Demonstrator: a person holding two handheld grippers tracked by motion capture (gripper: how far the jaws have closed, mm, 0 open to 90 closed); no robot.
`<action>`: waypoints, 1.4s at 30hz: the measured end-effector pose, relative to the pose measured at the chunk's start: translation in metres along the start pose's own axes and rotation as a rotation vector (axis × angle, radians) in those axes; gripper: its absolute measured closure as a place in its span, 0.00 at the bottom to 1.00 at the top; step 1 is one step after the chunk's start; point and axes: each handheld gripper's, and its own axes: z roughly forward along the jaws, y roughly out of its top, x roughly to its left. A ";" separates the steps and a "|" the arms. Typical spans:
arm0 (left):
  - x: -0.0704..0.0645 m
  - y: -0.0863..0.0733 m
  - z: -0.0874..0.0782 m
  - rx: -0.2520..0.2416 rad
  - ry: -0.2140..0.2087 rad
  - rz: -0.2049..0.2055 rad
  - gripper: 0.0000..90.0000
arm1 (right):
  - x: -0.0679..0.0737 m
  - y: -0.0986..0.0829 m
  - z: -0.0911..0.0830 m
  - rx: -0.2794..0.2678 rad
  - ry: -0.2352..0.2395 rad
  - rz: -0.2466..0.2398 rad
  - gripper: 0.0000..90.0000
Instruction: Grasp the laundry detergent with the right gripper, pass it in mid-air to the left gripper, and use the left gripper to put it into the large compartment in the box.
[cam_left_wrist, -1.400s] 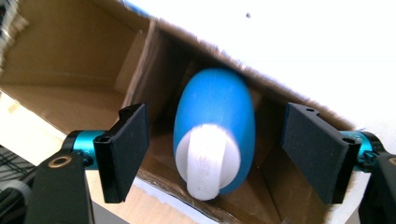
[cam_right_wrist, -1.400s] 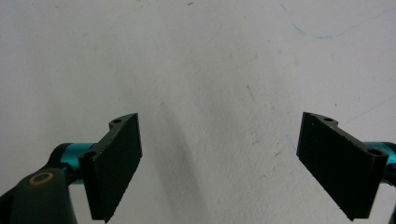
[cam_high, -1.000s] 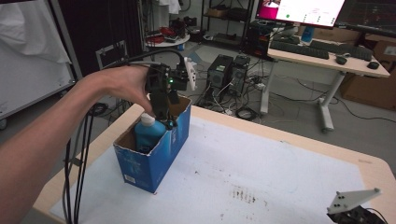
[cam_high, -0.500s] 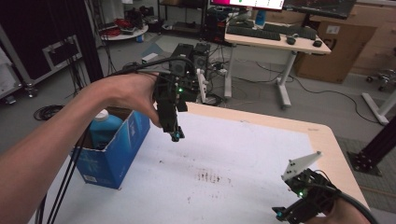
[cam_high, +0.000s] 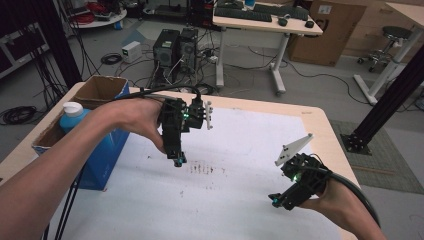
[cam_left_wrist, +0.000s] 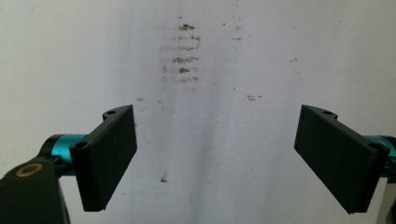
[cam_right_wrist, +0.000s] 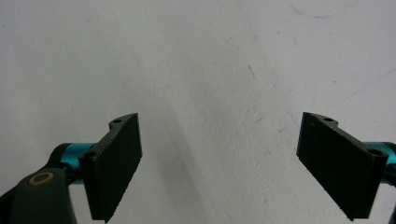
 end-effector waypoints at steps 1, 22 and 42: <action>0.000 0.000 0.005 0.005 -0.002 0.000 0.15 | 0.000 0.000 0.000 0.000 -0.001 -0.002 0.15; -0.009 0.004 0.041 0.040 -0.042 0.002 0.15 | 0.001 -0.004 0.004 0.007 -0.004 0.017 0.15; -0.011 0.004 0.044 0.066 -0.047 0.006 0.15 | 0.002 -0.006 0.006 0.004 -0.006 0.025 0.15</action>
